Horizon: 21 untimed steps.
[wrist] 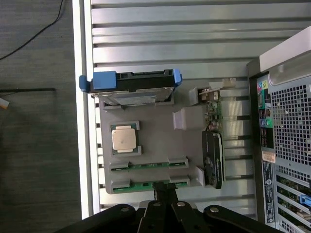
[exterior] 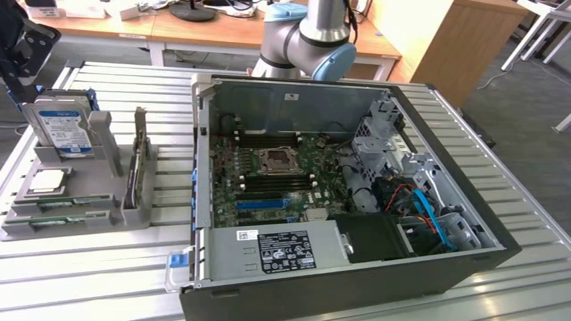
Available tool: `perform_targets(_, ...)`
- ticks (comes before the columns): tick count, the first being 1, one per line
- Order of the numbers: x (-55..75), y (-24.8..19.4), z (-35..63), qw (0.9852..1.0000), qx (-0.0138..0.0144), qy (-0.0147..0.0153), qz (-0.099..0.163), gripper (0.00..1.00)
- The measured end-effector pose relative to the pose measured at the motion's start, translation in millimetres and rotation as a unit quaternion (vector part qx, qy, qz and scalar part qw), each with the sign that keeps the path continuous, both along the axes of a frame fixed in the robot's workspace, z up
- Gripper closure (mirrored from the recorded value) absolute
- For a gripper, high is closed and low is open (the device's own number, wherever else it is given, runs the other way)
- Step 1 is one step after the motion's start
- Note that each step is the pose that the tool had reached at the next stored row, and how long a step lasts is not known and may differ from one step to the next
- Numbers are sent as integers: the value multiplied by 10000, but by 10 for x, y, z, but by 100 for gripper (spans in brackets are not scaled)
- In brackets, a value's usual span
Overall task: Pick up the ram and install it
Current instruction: 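Pick up the ram and move it above insertion slot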
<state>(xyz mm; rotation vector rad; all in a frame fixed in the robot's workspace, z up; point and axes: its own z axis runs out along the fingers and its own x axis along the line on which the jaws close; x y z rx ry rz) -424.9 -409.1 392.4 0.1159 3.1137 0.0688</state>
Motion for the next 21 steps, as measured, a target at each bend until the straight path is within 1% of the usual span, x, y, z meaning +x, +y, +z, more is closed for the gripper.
perform_targets(9, -1, 0, 0, 10000, 0, 0, 65, 89)
perform_targets(21, 0, 0, 0, 9996, 0, 0, 278, 89)
